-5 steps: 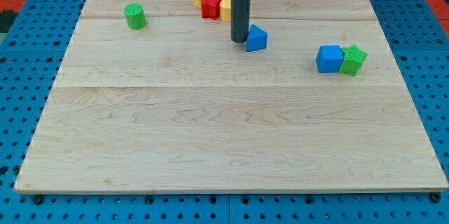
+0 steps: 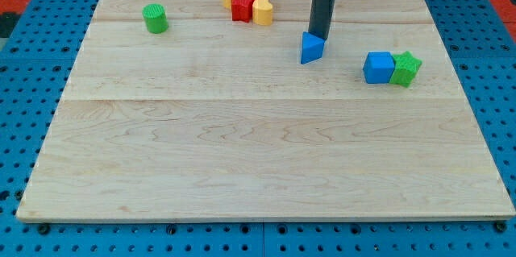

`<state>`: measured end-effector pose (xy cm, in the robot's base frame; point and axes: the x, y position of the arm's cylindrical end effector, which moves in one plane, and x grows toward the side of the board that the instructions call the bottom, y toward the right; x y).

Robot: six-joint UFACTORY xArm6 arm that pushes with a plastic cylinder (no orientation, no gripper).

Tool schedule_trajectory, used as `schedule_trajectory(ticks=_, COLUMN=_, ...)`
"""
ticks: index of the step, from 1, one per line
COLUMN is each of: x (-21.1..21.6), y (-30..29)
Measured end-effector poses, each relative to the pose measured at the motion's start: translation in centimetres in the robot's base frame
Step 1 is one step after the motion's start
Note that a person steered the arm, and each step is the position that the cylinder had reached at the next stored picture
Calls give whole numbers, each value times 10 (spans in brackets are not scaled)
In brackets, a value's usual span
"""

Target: Push the blue triangle closer to the blue cube

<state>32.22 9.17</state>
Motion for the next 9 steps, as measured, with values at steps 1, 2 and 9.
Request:
schedule_trajectory(ticks=1, x=8, y=-14)
schedule_trajectory(ticks=2, x=8, y=-38)
schedule_trajectory(ticks=9, x=68, y=-78)
